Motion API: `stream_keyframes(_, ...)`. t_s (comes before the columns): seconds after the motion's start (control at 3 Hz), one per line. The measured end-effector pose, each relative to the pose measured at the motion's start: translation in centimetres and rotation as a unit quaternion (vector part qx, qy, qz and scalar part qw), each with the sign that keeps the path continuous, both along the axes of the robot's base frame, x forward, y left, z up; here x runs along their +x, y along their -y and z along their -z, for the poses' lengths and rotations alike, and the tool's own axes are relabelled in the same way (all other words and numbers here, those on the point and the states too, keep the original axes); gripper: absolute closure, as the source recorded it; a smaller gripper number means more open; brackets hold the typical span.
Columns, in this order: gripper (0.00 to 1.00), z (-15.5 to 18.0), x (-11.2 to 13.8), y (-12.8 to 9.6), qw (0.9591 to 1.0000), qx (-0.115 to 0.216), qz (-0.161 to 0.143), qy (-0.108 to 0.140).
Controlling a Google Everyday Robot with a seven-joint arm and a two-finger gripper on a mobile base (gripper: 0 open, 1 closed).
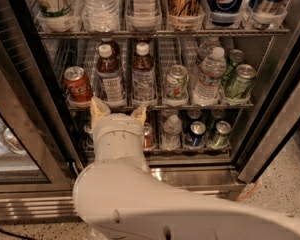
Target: Pick blue plastic bottle from middle shelf of fridge
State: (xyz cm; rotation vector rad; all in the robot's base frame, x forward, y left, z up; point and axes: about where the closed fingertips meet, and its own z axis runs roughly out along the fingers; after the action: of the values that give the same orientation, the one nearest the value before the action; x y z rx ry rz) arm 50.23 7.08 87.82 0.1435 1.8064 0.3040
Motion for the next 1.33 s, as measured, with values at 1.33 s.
stream_keyframes(1.33,0.29,4.4,3.7,3.0,0.9984,-0.012,0.053,0.016)
